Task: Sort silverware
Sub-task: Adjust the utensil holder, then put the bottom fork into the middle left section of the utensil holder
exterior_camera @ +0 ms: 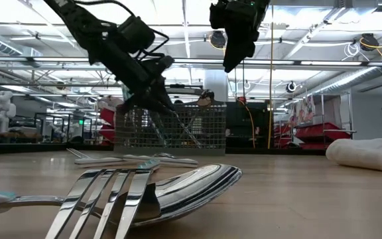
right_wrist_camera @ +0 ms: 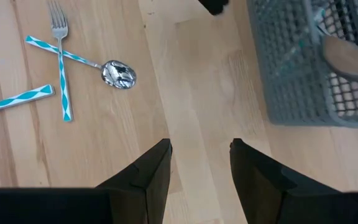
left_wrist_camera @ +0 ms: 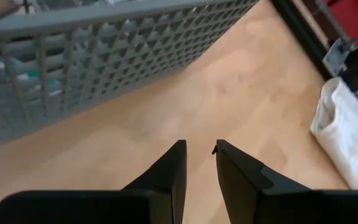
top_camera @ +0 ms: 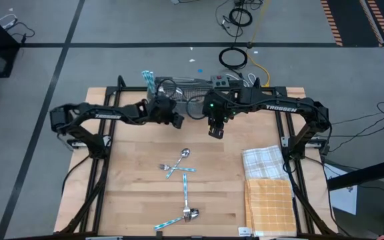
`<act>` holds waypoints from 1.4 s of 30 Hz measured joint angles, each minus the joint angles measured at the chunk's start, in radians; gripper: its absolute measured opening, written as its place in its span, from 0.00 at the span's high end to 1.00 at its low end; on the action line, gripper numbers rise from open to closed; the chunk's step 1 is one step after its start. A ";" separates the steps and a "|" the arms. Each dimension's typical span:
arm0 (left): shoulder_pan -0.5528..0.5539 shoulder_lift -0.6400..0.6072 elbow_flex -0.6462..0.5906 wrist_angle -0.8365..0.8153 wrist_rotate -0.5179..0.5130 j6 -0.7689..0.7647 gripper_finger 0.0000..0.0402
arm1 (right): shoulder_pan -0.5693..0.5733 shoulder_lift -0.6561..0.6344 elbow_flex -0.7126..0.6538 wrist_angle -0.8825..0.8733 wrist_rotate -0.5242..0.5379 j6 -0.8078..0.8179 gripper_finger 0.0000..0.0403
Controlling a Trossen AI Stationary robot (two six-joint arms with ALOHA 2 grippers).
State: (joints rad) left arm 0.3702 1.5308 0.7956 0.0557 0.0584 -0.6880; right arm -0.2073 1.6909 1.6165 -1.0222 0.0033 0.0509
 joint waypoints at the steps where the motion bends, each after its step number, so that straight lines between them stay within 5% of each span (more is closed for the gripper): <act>1: 0.000 0.015 0.000 0.031 -0.007 0.000 0.78 | 0.000 0.000 0.000 0.000 0.000 0.000 0.61; 21: 0.001 0.056 -0.004 0.197 -0.143 -0.098 0.78 | 0.000 0.000 0.000 0.009 0.001 0.016 0.61; 29: -0.016 0.008 0.019 0.160 0.149 -0.158 0.78 | 0.000 0.000 0.000 0.015 -0.009 0.027 0.62; 42: -0.057 -0.214 0.027 -0.087 0.284 -0.173 0.78 | 0.020 0.004 -0.027 0.131 -0.079 -0.009 0.62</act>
State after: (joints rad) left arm 0.3136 1.3166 0.8230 -0.0314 0.3420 -0.8610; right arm -0.1871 1.6948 1.5899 -0.8915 -0.0753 0.0419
